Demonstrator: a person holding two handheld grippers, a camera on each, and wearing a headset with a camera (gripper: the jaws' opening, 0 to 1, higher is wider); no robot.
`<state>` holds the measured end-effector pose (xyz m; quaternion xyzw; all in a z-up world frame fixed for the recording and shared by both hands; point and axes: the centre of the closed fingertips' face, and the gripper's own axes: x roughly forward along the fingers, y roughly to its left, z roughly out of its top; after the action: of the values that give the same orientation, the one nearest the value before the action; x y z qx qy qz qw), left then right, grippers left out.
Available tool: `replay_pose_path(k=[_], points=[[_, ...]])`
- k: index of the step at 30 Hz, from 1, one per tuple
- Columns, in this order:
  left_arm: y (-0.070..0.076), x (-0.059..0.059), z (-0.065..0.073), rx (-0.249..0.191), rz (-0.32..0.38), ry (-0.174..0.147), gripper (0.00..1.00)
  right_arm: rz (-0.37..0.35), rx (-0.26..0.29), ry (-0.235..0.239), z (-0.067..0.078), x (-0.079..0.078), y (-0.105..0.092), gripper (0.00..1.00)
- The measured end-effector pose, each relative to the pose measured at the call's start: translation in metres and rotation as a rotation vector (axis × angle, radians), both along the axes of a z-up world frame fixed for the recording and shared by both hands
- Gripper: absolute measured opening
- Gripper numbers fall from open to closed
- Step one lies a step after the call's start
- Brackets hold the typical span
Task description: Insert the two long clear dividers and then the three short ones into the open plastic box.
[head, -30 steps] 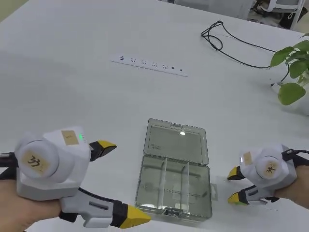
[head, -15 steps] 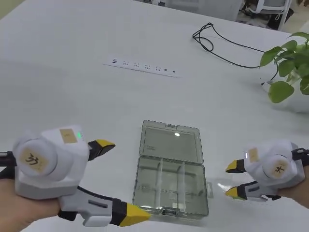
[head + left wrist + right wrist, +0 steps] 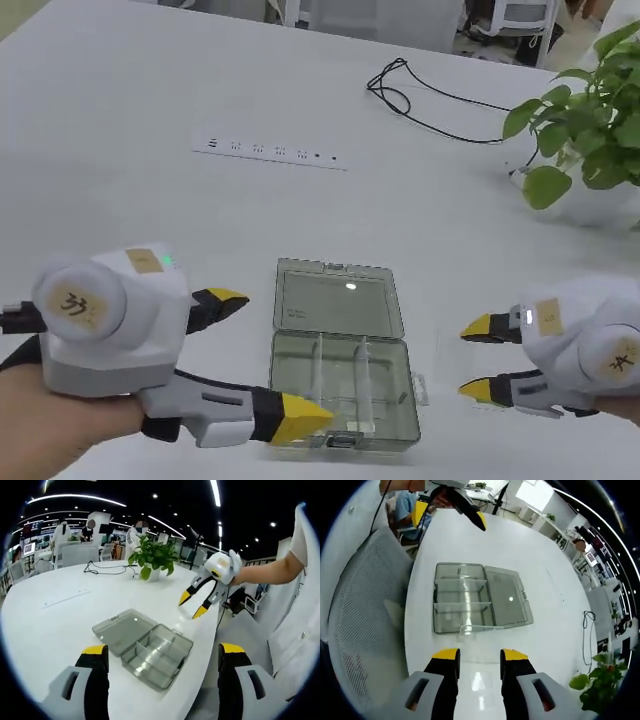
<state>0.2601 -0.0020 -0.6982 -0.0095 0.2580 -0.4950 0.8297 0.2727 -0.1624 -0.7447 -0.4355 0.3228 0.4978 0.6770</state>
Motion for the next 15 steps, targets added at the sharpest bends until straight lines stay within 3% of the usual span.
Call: replay_pose_path(k=[4, 6, 8, 11, 15], points=[[-0.012, -0.002, 0.008, -0.039, -0.005, 0.030, 0.86, 0.003, 0.014, -0.033, 0.015, -0.009, 0.009, 0.32], [-0.020, -0.005, 0.012, -0.072, -0.010, 0.065, 0.83, 0.008, 0.017, -0.056, 0.022, -0.012, 0.014, 0.32], [-0.027, -0.010, 0.014, -0.096, -0.011, 0.130, 0.79, 0.008, 0.026, -0.071, 0.030, -0.015, 0.019, 0.32], [-0.037, -0.011, 0.019, -0.121, -0.024, 0.144, 0.72, 0.013, 0.036, -0.088, 0.039, -0.021, 0.027, 0.32], [-0.050, -0.015, 0.024, -0.167, -0.024, 0.229, 0.67, 0.029, 0.027, -0.117, 0.048, -0.027, 0.034, 0.32]])
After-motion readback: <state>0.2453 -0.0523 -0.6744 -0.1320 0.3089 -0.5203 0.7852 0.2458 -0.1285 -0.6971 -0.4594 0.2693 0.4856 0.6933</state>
